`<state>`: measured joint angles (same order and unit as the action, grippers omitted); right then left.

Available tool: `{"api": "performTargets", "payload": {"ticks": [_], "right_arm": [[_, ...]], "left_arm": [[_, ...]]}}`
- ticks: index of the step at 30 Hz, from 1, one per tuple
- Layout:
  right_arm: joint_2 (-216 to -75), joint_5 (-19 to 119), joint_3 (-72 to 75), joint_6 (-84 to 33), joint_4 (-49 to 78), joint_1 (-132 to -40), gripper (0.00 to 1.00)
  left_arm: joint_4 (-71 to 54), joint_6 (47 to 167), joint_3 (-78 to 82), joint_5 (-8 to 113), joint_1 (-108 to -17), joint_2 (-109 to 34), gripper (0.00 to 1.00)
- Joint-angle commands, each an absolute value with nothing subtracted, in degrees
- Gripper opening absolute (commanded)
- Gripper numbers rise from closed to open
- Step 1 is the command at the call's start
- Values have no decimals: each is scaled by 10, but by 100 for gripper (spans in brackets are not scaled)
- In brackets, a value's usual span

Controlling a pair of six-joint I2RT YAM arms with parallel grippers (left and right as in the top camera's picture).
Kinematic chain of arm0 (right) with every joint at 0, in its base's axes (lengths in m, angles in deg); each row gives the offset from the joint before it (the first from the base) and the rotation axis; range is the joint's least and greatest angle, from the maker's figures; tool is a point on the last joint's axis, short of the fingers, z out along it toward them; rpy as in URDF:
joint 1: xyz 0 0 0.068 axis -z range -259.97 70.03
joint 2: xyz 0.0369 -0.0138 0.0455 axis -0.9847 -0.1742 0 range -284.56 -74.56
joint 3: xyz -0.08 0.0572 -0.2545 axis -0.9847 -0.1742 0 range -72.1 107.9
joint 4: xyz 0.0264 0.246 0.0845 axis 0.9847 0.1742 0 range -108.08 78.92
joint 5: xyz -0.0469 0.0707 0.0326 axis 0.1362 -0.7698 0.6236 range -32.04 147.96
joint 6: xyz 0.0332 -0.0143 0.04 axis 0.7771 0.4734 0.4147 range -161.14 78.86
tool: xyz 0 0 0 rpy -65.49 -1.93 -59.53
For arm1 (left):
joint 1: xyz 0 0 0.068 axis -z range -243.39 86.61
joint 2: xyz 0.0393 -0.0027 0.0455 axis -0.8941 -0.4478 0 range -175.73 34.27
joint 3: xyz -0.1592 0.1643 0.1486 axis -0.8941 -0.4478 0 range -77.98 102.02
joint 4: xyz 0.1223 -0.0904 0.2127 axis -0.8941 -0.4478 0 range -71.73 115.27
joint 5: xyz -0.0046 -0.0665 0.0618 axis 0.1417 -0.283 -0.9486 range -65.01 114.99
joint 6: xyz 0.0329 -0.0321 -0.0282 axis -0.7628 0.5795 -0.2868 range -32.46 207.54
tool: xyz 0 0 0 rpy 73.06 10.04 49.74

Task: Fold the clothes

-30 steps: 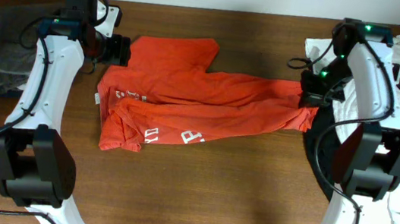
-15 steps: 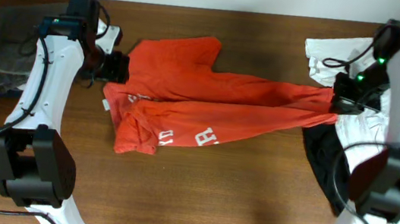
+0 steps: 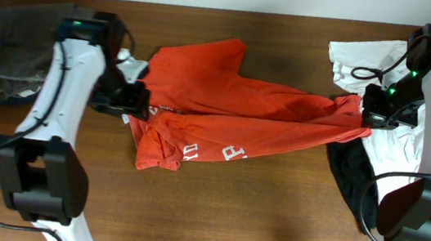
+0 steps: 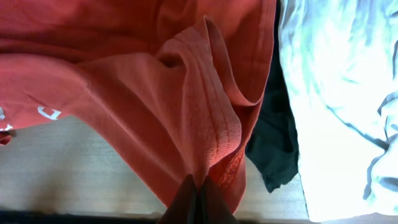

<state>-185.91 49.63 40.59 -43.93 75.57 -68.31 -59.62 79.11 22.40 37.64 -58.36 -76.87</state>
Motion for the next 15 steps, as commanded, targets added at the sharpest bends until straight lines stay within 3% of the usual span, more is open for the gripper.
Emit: {"api": "performTargets", "payload": {"ticks": [1, 15], "right_arm": [[-1855, 509, 405, -437, 753, -682, 4], [-1855, 509, 405, -439, 745, -682, 4]], "left_arm": [[-601, 776, 213, 401, -536, -764, 61], [-530, 957, 91, 277, -428, -764, 58]]}}
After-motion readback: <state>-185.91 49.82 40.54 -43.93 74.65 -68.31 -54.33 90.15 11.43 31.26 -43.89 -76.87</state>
